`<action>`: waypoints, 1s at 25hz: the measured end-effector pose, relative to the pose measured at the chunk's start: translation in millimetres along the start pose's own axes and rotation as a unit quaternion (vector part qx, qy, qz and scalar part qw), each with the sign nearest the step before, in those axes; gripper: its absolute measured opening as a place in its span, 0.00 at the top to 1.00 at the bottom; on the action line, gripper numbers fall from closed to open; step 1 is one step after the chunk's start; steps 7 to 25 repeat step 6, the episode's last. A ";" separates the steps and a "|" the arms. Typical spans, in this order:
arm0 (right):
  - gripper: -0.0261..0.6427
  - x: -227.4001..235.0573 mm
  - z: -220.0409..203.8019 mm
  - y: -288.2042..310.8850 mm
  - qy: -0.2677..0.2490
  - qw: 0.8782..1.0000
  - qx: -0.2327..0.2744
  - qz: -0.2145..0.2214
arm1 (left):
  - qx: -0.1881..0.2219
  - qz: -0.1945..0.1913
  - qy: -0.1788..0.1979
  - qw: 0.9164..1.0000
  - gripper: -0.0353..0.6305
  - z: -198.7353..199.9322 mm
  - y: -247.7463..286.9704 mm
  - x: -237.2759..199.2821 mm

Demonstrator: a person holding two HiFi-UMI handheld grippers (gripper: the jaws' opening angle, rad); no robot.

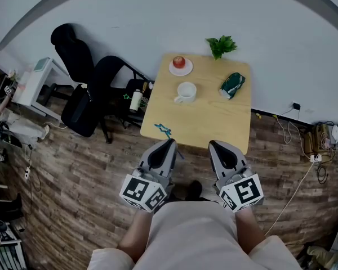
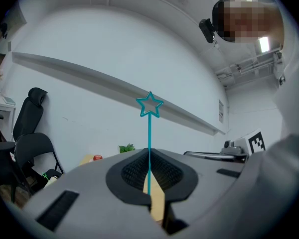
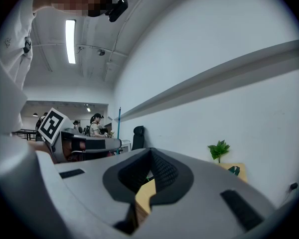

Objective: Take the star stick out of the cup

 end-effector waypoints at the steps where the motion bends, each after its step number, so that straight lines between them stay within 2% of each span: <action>1: 0.96 0.8 -0.1 0.1 -0.001 1.000 -0.001 0.001 | 0.000 0.001 0.001 1.000 0.93 0.3 0.8 0.1; 25: 0.96 5.2 -1.8 0.9 -0.007 1.000 -0.004 0.005 | 0.000 0.004 0.001 1.000 0.93 -0.5 4.6 0.0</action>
Point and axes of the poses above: the fingertips, and each gripper's own axes: y forward along the fingers, x to its right, z out of its top, the point moved 9 cm from there along -y, backward along the fingers, and after that the axes turned 9 degrees about -z, right-handed, at the moved point
